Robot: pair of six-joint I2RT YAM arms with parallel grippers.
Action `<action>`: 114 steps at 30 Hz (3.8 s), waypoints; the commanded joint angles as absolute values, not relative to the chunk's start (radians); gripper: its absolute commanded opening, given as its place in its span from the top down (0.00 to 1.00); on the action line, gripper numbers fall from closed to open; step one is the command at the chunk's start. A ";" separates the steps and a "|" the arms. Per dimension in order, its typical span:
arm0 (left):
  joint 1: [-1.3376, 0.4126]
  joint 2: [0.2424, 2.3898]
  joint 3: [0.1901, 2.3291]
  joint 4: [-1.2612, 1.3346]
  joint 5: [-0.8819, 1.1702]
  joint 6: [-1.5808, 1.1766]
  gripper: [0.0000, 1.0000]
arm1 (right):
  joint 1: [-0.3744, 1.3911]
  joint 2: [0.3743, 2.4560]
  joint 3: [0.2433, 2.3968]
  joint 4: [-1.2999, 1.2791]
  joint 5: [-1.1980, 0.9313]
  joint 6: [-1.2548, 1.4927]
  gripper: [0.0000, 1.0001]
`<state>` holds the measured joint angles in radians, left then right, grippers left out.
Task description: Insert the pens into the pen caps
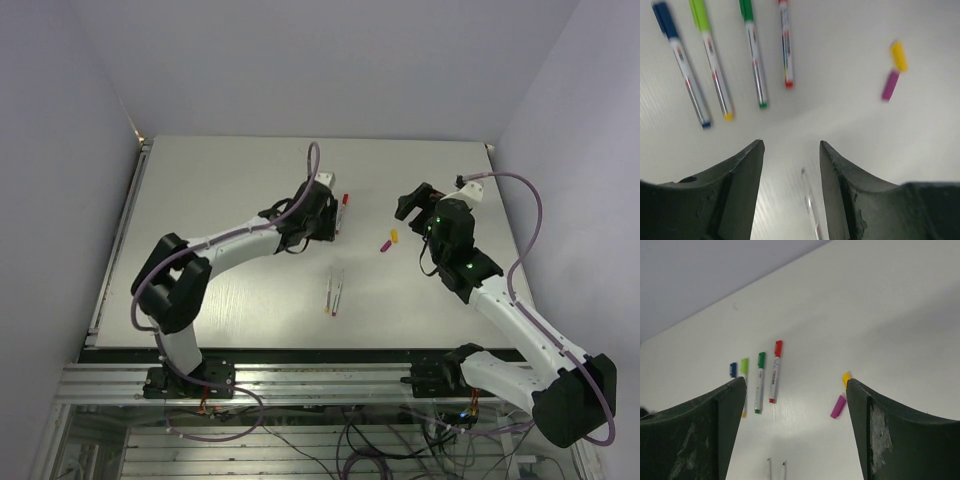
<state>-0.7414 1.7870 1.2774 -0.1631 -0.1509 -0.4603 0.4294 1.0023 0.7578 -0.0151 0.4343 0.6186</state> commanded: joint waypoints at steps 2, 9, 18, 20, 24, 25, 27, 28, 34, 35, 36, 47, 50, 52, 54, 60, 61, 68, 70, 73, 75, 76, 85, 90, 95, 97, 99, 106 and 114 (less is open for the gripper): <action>-0.813 1.669 1.126 -0.229 -0.166 -0.461 0.42 | 0.423 1.011 0.739 -0.074 0.521 0.661 0.22; -0.898 1.606 1.036 -0.308 -0.118 -0.434 0.42 | 0.422 1.009 0.712 -0.089 0.524 0.679 0.25; -0.931 1.653 1.000 -0.278 -0.070 -0.420 0.43 | 0.423 1.006 0.713 -0.103 0.523 0.695 0.27; -0.936 1.667 1.001 -0.269 -0.072 -0.418 0.43 | 0.422 0.998 0.710 -0.108 0.525 0.695 0.27; -0.940 1.688 1.002 -0.251 -0.062 -0.413 0.43 | 0.422 0.988 0.708 -0.116 0.528 0.692 0.28; -0.941 1.695 1.003 -0.251 -0.060 -0.413 0.43 | 0.421 0.987 0.708 -0.119 0.528 0.693 0.28; -0.944 1.708 1.007 -0.252 -0.060 -0.407 0.43 | 0.422 0.986 0.709 -0.121 0.531 0.693 0.28; -0.944 1.712 1.009 -0.254 -0.063 -0.404 0.43 | 0.422 0.986 0.709 -0.120 0.531 0.693 0.28; -0.952 1.732 1.015 -0.261 -0.099 -0.391 0.43 | 0.422 0.993 0.709 -0.107 0.527 0.689 0.29; -0.953 1.737 1.013 -0.262 -0.108 -0.389 0.43 | 0.422 0.995 0.708 -0.101 0.524 0.688 0.29; -0.955 1.741 1.011 -0.262 -0.115 -0.387 0.43 | 0.422 0.996 0.709 -0.097 0.522 0.687 0.29; -0.979 1.764 1.009 -0.297 -0.184 -0.375 0.43 | 0.423 1.023 0.710 -0.068 0.509 0.677 0.30; -0.983 1.776 1.025 -0.331 -0.209 -0.373 0.43 | 0.422 1.029 0.711 -0.064 0.507 0.676 0.30; -0.985 1.782 1.035 -0.362 -0.222 -0.371 0.43 | 0.422 1.033 0.713 -0.063 0.508 0.671 0.30; -0.986 1.785 1.038 -0.401 -0.238 -0.372 0.45 | 0.422 1.035 0.715 -0.061 0.510 0.668 0.30; -0.995 1.779 1.013 -0.498 -0.271 -0.401 0.50 | 0.423 1.040 0.713 -0.055 0.514 0.657 0.30; -0.995 1.780 1.007 -0.502 -0.267 -0.408 0.52 | 0.422 1.042 0.713 -0.053 0.513 0.655 0.30; -1.003 1.808 0.999 -0.515 -0.229 -0.457 0.93 | 0.422 1.068 0.725 -0.045 0.505 0.647 0.30; -1.003 1.819 1.008 -0.518 -0.225 -0.459 0.93 | 0.422 1.072 0.724 -0.043 0.506 0.643 0.30; -1.003 1.835 1.017 -0.520 -0.240 -0.466 0.93 | 0.422 1.083 0.727 -0.049 0.510 0.633 0.31; -1.004 1.841 1.031 -0.520 -0.253 -0.461 0.93 | 0.423 1.103 0.735 -0.069 0.525 0.625 0.32; -1.003 1.835 1.039 -0.516 -0.262 -0.458 0.93 | 0.422 1.119 0.743 -0.086 0.531 0.617 0.33; -0.933 1.730 1.144 -0.445 -0.293 -0.429 0.93 | 0.418 1.353 0.859 -0.249 0.554 0.591 0.46; -0.839 1.623 1.106 -0.332 -0.202 -0.460 0.93 | 0.397 1.449 0.898 -0.231 0.502 0.555 0.53; -0.810 1.556 1.094 -0.290 -0.222 -0.442 0.93 | 0.367 1.542 0.947 -0.227 0.445 0.530 0.59; -0.807 1.542 1.097 -0.279 -0.230 -0.445 0.93 | 0.357 1.576 0.963 -0.215 0.407 0.521 0.60; -0.801 1.522 1.081 -0.242 -0.206 -0.461 0.93 | 0.350 1.606 0.972 -0.201 0.374 0.511 0.60; -0.783 1.506 1.033 -0.161 -0.102 -0.512 0.93 | 0.329 1.698 0.994 -0.158 0.294 0.467 0.59; -0.777 1.505 1.036 -0.168 -0.093 -0.507 0.93 | 0.317 1.773 1.034 -0.136 0.258 0.457 0.57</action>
